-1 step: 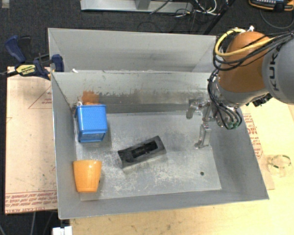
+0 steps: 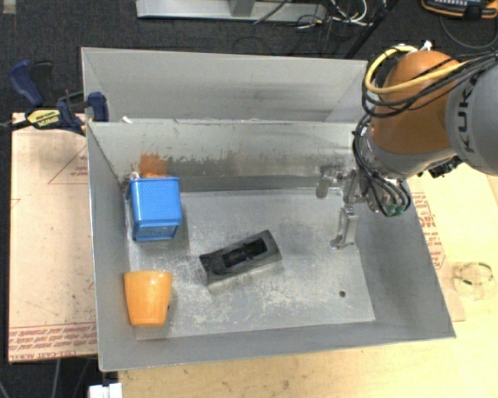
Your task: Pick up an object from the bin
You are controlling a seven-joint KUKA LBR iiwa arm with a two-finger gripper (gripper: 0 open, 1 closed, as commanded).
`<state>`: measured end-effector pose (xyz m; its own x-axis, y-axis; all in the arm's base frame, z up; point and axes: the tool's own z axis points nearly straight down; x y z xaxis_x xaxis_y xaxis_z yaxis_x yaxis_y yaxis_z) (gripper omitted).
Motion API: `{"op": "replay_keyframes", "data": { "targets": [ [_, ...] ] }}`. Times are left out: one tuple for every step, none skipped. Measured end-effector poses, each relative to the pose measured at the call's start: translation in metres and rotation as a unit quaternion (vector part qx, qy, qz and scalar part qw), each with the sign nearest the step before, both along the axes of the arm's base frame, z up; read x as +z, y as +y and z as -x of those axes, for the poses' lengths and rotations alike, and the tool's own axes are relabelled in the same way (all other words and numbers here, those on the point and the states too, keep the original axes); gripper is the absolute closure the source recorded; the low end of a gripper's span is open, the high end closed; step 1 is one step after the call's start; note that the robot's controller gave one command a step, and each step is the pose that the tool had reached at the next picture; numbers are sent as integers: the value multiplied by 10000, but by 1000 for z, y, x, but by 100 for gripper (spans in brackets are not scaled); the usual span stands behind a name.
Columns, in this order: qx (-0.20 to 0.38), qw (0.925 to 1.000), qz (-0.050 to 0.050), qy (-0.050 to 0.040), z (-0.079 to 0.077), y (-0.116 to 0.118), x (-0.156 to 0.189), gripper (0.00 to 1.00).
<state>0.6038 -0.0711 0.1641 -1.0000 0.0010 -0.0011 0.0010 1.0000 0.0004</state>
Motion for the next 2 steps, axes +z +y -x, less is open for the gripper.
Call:
{"op": "replay_keyframes", "data": {
  "targets": [
    [220, 9998, 11, -11, 11, 35, -20, 0],
    [795, 9968, -9, -24, 31, 56, -74, 0]
  ]
}}
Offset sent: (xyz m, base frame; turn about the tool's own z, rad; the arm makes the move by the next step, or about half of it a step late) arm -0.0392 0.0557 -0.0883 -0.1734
